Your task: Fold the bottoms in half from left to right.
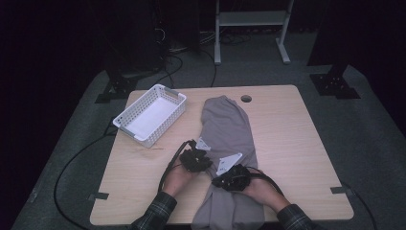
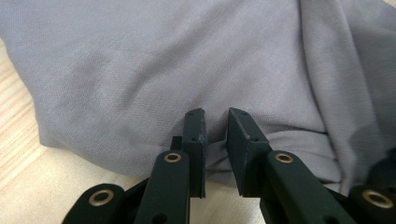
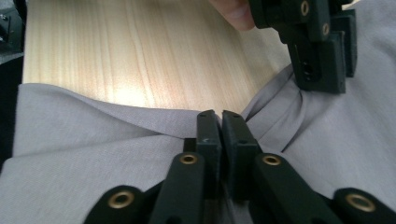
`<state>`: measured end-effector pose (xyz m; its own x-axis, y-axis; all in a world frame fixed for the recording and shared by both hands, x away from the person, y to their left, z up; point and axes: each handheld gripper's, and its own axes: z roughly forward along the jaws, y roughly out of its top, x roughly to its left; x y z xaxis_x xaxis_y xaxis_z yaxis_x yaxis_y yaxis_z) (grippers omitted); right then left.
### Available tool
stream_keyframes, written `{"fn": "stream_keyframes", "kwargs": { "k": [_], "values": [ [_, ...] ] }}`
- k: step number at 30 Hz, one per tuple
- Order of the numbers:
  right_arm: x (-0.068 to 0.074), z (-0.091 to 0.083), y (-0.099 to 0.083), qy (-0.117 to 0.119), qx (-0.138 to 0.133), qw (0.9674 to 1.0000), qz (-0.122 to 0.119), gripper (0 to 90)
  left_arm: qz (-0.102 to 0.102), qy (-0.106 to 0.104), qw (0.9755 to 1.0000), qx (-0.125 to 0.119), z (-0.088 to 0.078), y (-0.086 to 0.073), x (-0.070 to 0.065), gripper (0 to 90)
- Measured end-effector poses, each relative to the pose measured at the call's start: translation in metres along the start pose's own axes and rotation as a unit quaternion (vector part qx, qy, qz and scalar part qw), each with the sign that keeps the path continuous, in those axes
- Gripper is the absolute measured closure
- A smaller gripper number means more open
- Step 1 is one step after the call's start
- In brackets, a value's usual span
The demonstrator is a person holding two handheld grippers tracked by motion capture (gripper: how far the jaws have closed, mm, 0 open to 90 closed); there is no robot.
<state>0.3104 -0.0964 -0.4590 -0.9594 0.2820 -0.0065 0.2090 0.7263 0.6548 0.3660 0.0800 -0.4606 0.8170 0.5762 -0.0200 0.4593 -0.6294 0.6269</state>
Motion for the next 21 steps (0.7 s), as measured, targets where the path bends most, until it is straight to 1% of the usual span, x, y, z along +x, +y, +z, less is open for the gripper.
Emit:
{"fn": "stream_keyframes", "kwargs": {
  "k": [2,4,5,6,7,9,10,11,13,14,17,18,20,21],
  "values": [
    [0.0,-0.003,-0.001,0.001,0.003,1.0,0.005,86.6,0.0,-0.001,1.0,0.001,0.0,0.0,0.001,76.6],
    [0.0,-0.01,-0.003,0.013,-0.007,0.9999,0.008,86.4,0.002,0.003,1.0,-0.002,0.0,-0.001,0.002,76.6],
    [0.0,-0.015,-0.005,0.013,-0.011,0.9998,0.007,86.2,0.0,0.005,1.0,-0.004,0.0,-0.001,0.002,76.6],
    [0.0,-0.02,-0.007,0.014,-0.016,0.9997,0.013,85.9,0.002,0.005,1.0,0.0,-0.001,-0.001,0.003,76.6],
    [0.0,-0.026,-0.009,0.018,-0.022,0.9995,0.014,85.9,0.001,0.007,1.0,-0.001,-0.001,-0.001,0.004,76.6],
    [0.001,-0.038,-0.015,0.015,-0.025,0.9993,0.021,86.3,0.0,0.011,0.9999,0.001,-0.002,-0.002,0.005,76.9],
    [0.002,-0.044,-0.019,0.017,-0.029,0.9991,0.026,86.5,-0.002,0.012,0.9999,0.0,-0.002,-0.002,0.006,76.9],
    [0.003,-0.049,-0.023,0.019,-0.032,0.9987,0.035,86.6,-0.001,0.015,0.9999,0.001,-0.003,-0.003,0.007,76.9],
    [0.007,-0.059,-0.033,0.02,-0.034,0.9982,0.045,86.8,-0.005,0.016,0.9999,-0.001,-0.003,-0.004,0.01,77.1],
    [0.01,-0.064,-0.039,0.018,-0.032,0.9983,0.046,87.0,-0.01,0.015,0.9998,-0.005,-0.003,-0.004,0.011,77.0],
    [0.015,-0.074,-0.055,0.008,-0.03,0.9981,0.052,87.1,-0.015,0.009,0.9998,-0.007,-0.003,-0.005,0.013,77.0],
    [0.016,-0.076,-0.061,0.005,-0.025,0.9982,0.055,87.2,-0.015,0.008,0.9998,-0.007,-0.003,-0.005,0.014,76.9],
    [0.016,-0.077,-0.071,-0.008,-0.004,0.9978,0.066,87.2,-0.015,0.009,0.9998,-0.007,-0.004,-0.005,0.015,76.9],
    [0.014,-0.076,-0.076,-0.01,0.007,0.9973,0.072,87.4,-0.013,0.012,0.9998,-0.006,-0.004,-0.005,0.015,76.9]
  ]
}}
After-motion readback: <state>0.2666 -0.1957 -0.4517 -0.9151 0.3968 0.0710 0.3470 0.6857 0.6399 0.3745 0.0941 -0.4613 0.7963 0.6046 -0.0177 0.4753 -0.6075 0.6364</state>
